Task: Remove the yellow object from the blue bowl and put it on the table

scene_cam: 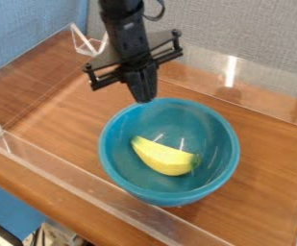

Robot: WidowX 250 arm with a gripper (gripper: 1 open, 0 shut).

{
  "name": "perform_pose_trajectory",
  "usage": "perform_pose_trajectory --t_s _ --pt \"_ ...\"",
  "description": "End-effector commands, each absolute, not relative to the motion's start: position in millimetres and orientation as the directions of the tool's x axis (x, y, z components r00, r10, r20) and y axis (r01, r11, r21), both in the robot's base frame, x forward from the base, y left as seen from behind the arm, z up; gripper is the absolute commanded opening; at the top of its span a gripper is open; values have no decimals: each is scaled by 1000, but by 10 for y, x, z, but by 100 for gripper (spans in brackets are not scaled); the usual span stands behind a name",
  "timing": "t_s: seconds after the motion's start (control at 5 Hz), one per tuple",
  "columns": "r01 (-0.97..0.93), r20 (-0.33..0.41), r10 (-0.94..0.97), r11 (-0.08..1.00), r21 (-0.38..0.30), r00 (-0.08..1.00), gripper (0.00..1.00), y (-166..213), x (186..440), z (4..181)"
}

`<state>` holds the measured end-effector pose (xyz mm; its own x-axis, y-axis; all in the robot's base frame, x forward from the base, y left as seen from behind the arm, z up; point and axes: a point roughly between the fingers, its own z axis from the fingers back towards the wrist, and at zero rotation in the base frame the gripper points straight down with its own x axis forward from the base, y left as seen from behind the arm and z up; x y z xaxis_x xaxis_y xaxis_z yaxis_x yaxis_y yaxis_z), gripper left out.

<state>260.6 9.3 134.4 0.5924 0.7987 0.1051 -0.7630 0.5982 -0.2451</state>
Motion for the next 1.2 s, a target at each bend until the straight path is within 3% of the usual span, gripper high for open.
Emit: perform_pose_trajectory --t_s 0.0,0.2,0.8,1.0 --pt "-721 164 768 639 -269 619 0 -5 2496 1545" --pt "-696 202 738 675 -245 644 0 -76 2378 1586" --pt "-553 243 578 816 -168 779 0 51 2377 1501" --pt "-582 242 598 801 -142 764 0 70 2433 1436"
